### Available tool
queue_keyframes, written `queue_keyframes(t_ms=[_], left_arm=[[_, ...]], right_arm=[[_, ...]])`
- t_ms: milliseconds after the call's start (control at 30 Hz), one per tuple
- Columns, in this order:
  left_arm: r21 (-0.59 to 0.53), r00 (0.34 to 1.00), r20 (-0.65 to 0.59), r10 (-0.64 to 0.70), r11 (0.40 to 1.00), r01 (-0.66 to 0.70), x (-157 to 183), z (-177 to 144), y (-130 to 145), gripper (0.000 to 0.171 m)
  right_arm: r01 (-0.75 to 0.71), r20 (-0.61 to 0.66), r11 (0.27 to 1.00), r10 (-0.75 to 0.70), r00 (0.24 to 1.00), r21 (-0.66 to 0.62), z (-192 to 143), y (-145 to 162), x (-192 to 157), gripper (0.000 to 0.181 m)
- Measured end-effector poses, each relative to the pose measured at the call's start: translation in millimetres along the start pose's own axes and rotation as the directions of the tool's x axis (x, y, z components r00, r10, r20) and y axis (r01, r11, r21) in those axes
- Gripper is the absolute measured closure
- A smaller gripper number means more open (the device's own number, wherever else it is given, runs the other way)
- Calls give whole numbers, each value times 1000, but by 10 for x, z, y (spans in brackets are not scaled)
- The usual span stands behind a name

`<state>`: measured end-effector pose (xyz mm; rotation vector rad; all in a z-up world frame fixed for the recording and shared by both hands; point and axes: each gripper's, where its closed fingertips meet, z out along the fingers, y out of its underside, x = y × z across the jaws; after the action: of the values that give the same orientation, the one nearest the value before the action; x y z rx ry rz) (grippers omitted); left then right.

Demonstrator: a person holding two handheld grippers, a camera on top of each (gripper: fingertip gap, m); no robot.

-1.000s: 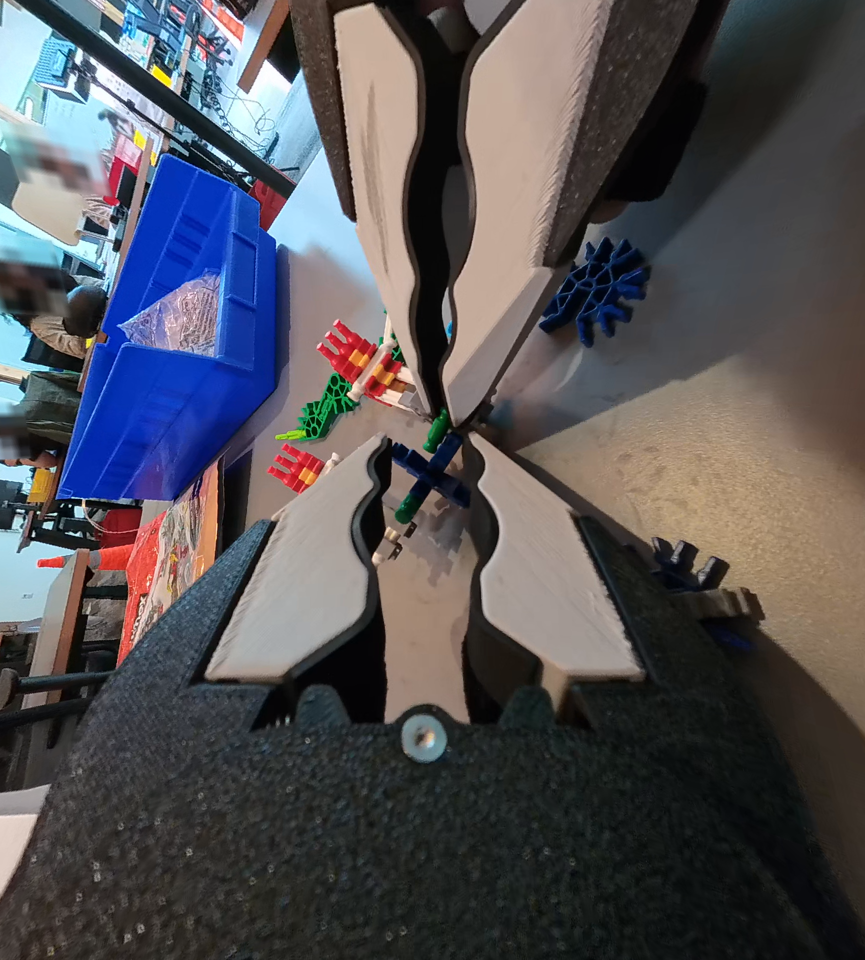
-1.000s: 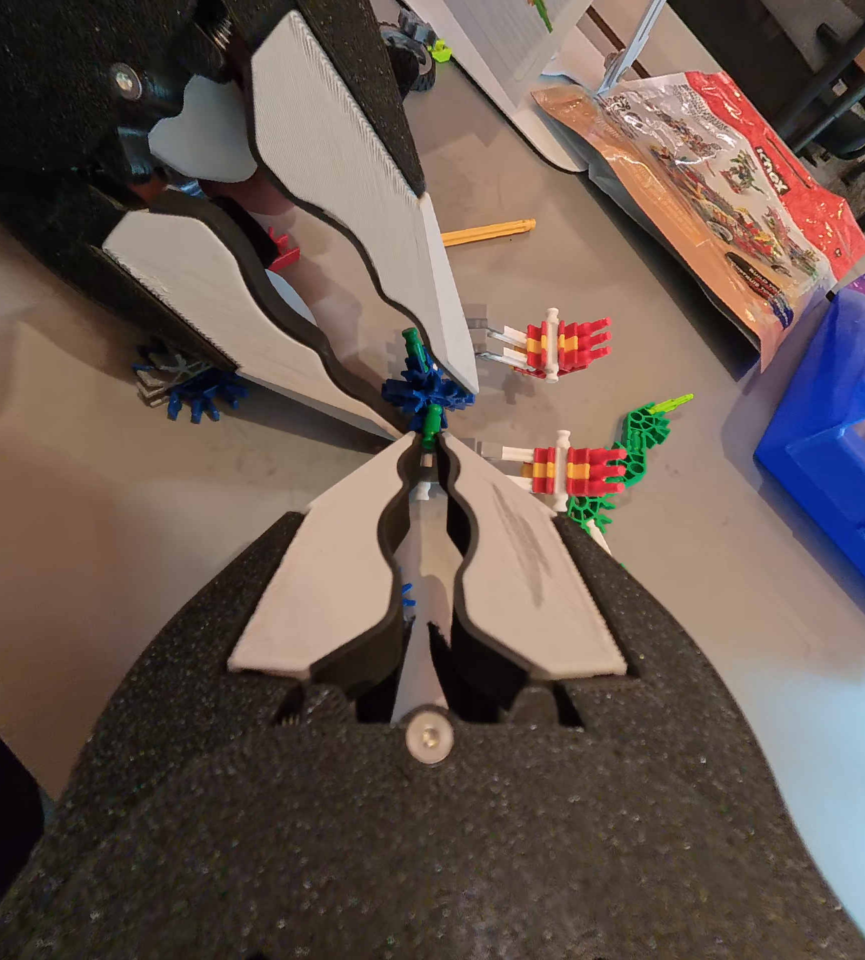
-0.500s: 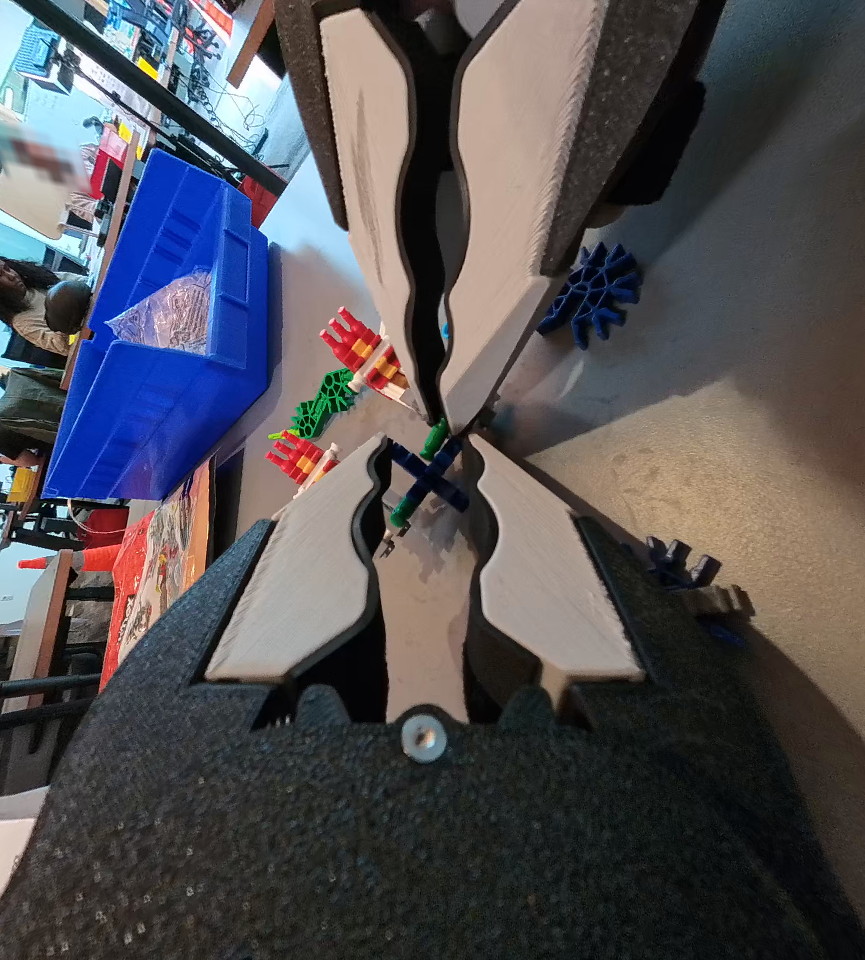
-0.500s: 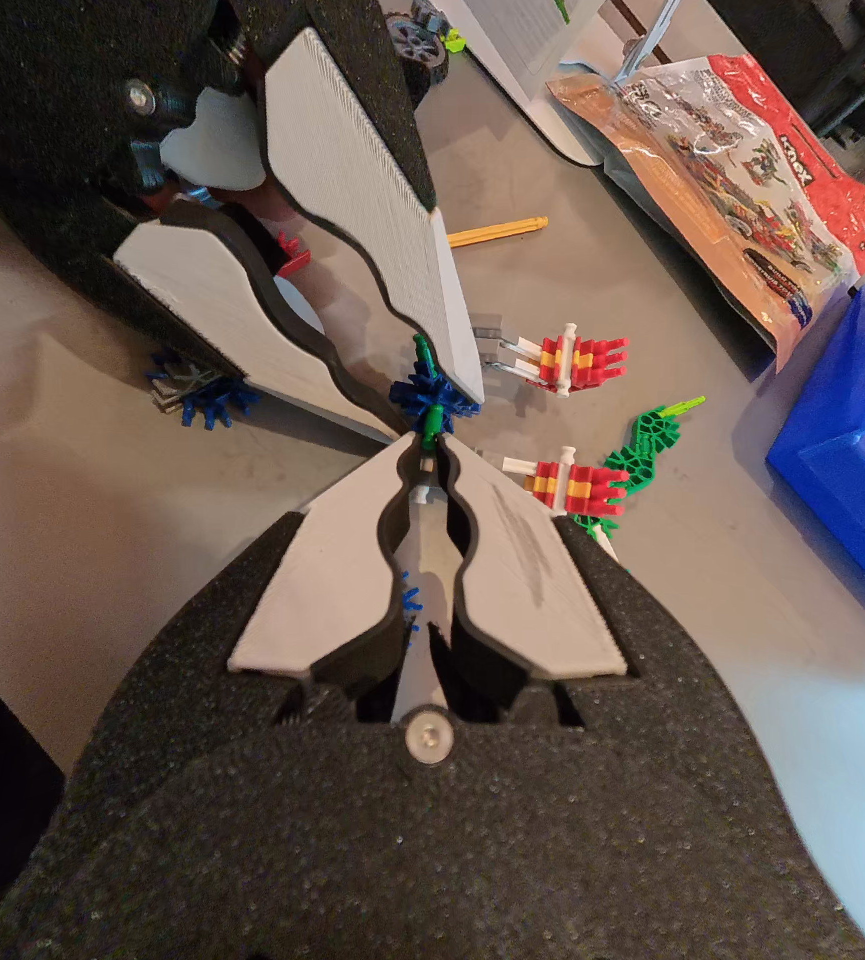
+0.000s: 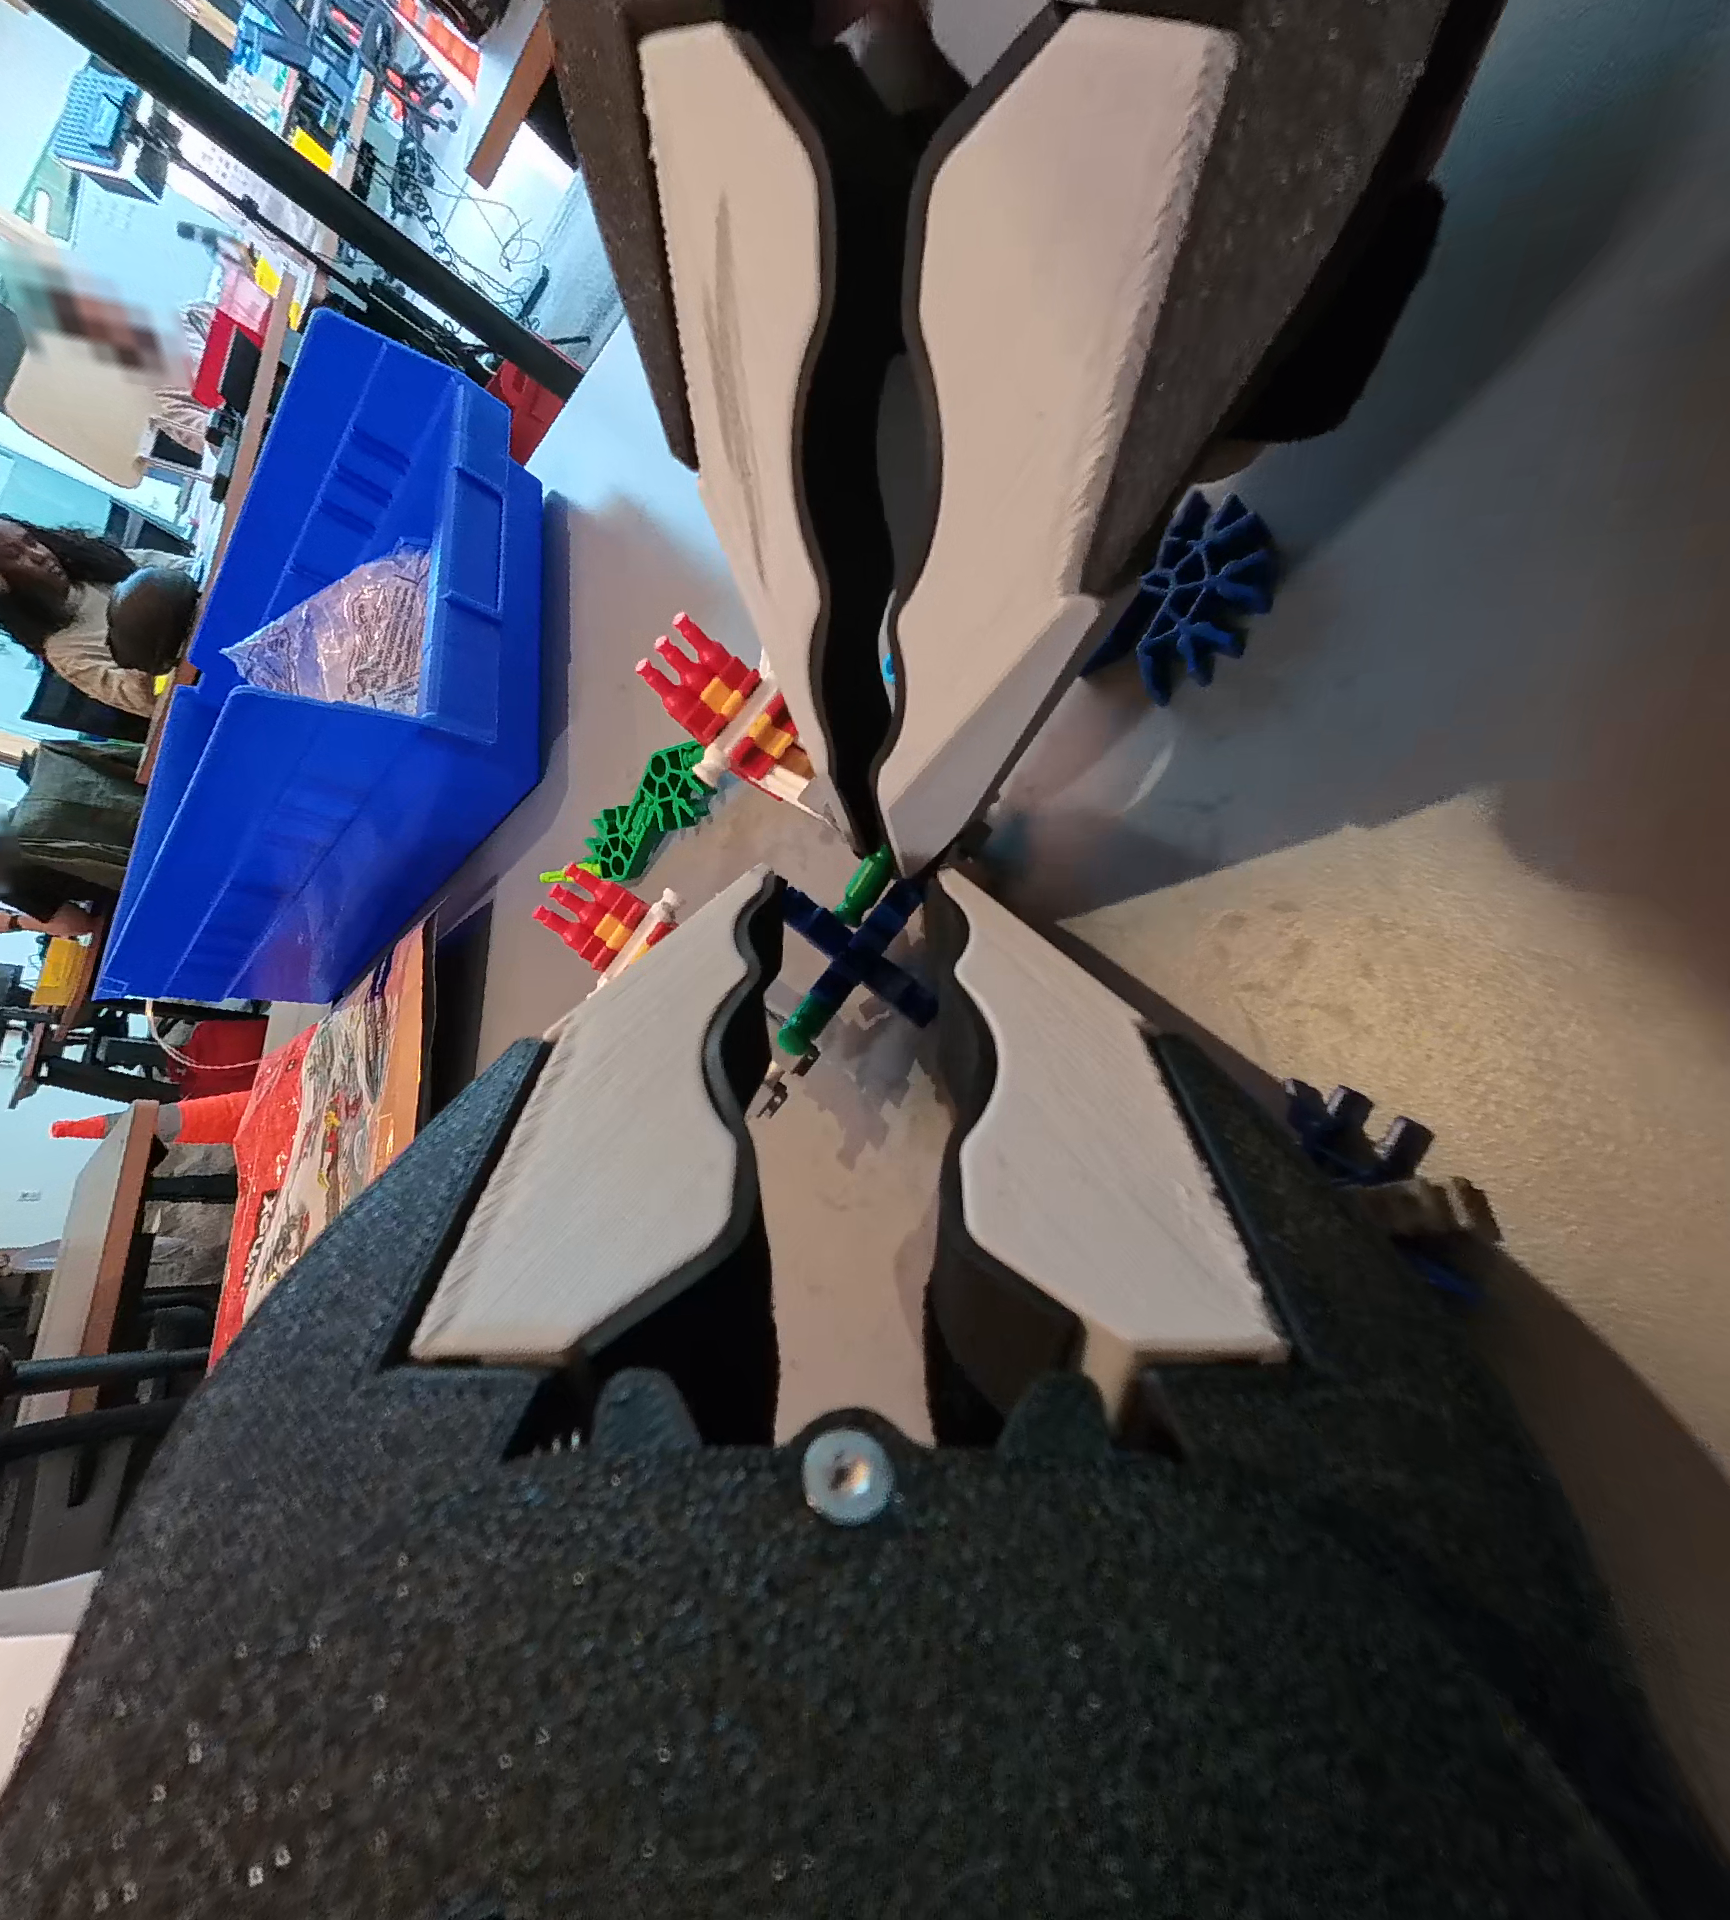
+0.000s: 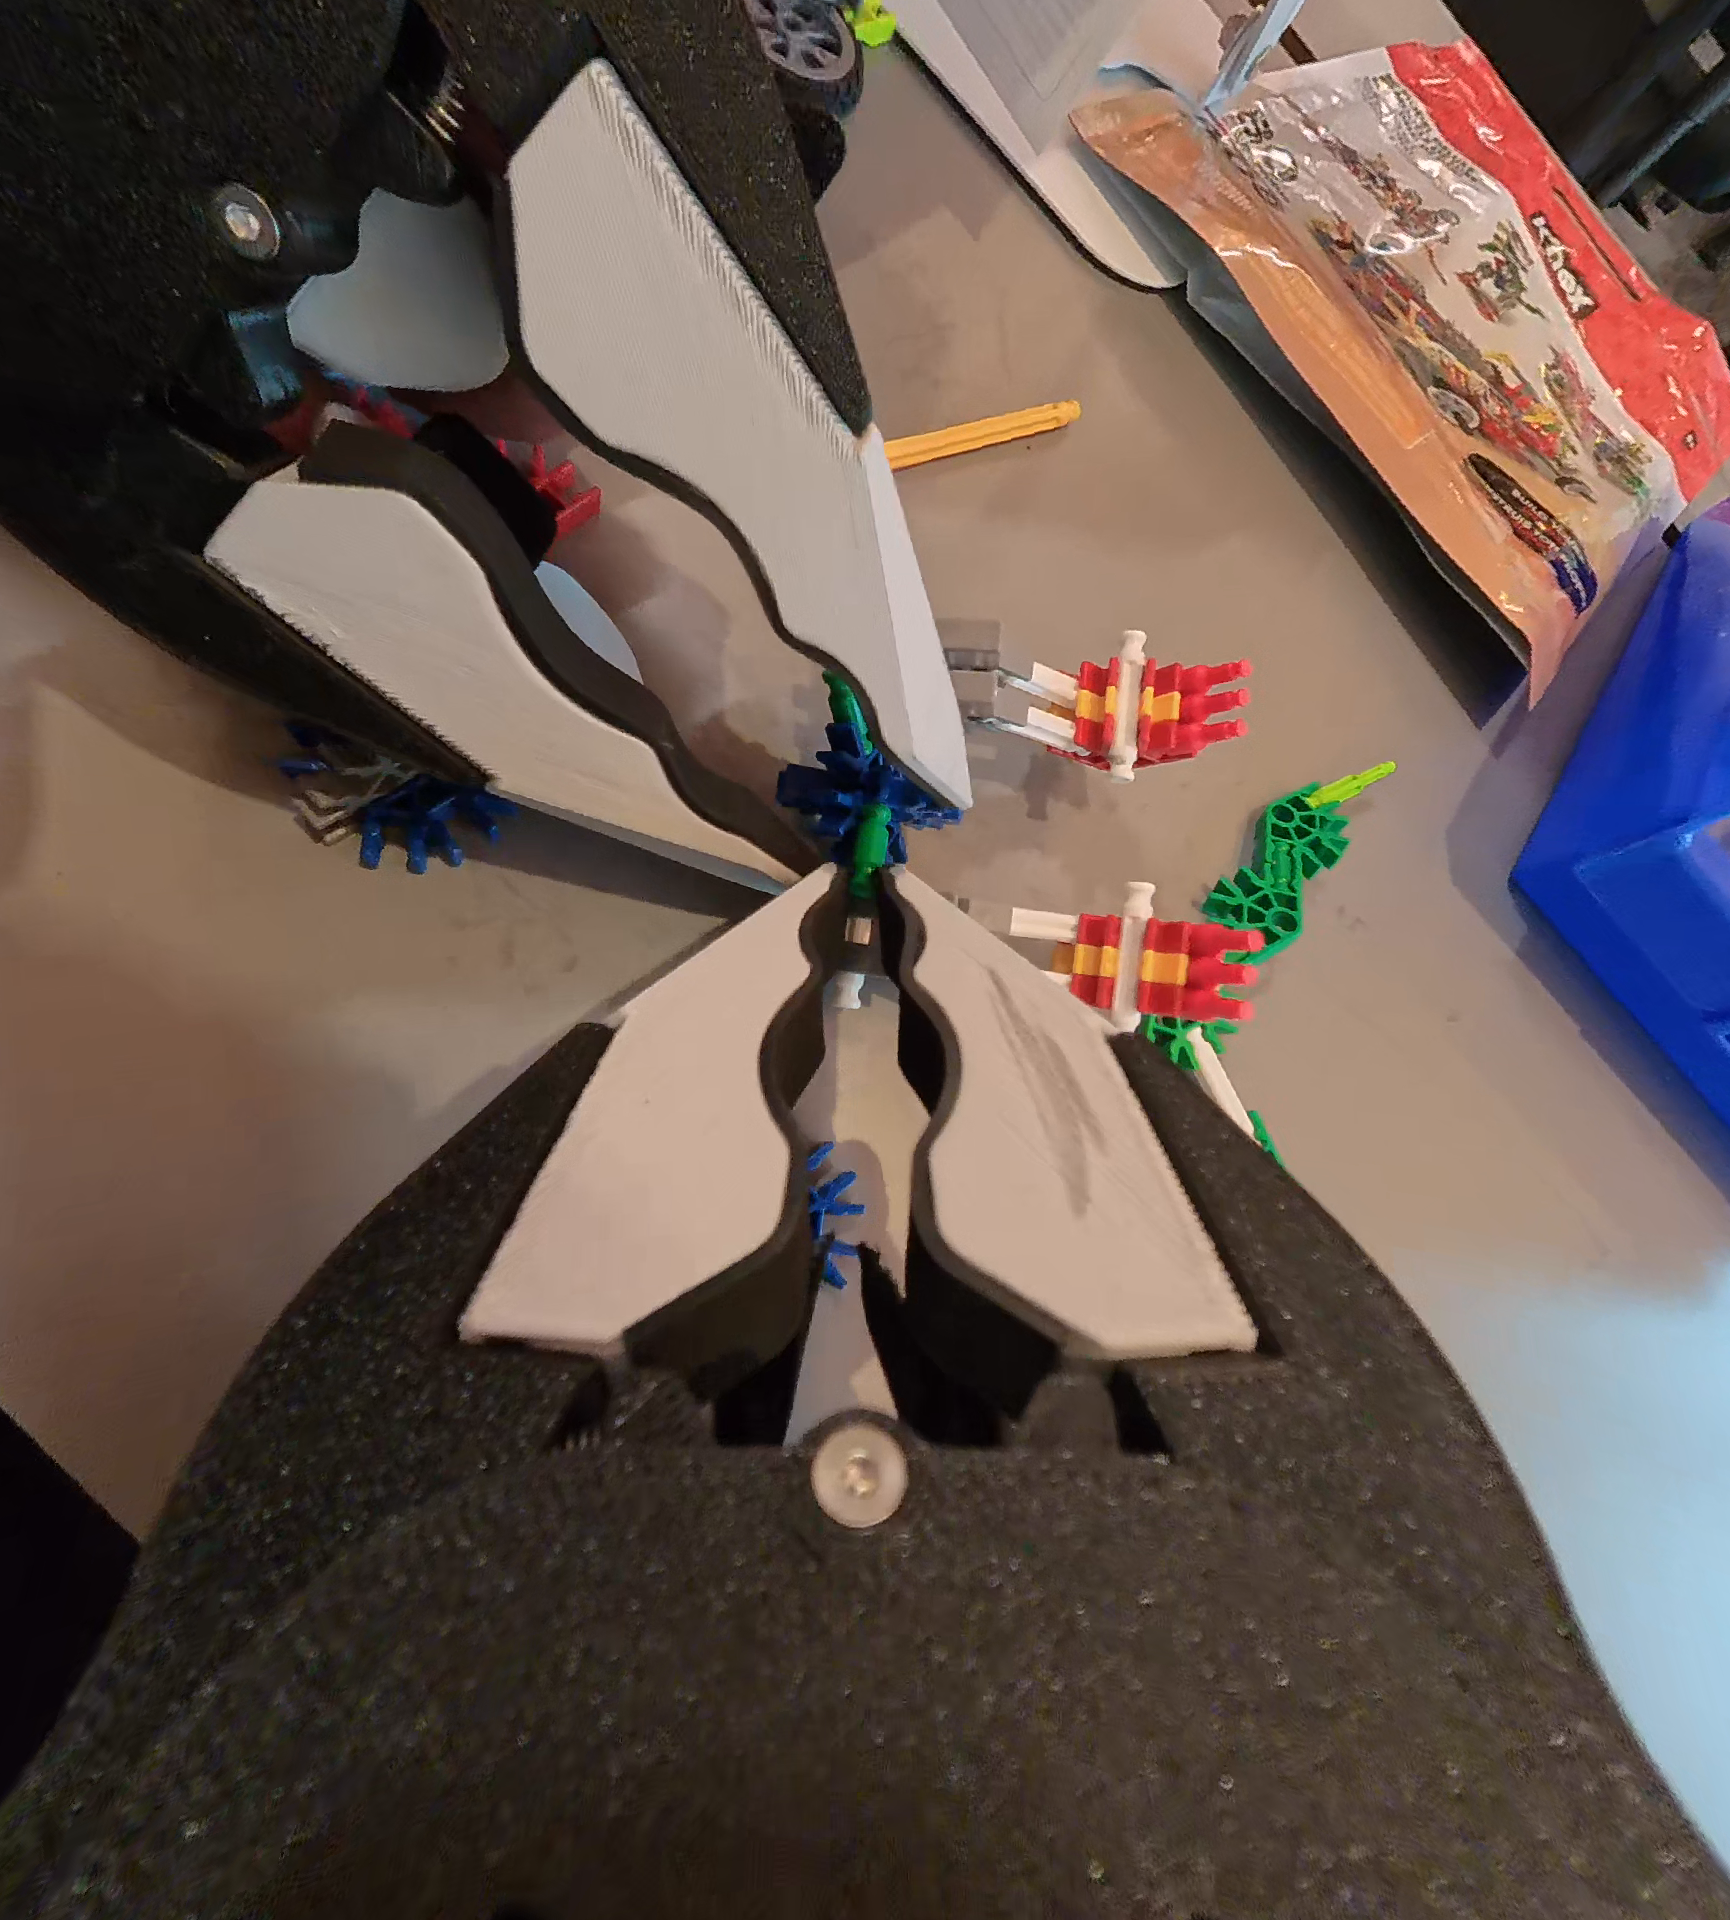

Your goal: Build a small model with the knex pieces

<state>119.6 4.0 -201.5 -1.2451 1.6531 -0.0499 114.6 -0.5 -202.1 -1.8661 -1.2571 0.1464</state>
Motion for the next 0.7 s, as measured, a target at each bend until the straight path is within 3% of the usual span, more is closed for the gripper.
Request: queue_keyframes(t_ms=[267,500,700], left_arm=[[3,1000,4,0,1000,0,4,4,-4,146],[14,1000,-8,-10,1000,10,12,5,-22,146],[16,999,-21,-37,999,37,11,6,-22,146]], right_arm=[[-117,25,993,117,993,-11,0,5,-5,177],[-283,199,959,273,941,24,-18,10,-20,177],[-277,241,961,267,933,7,-18,8,-22,177]])
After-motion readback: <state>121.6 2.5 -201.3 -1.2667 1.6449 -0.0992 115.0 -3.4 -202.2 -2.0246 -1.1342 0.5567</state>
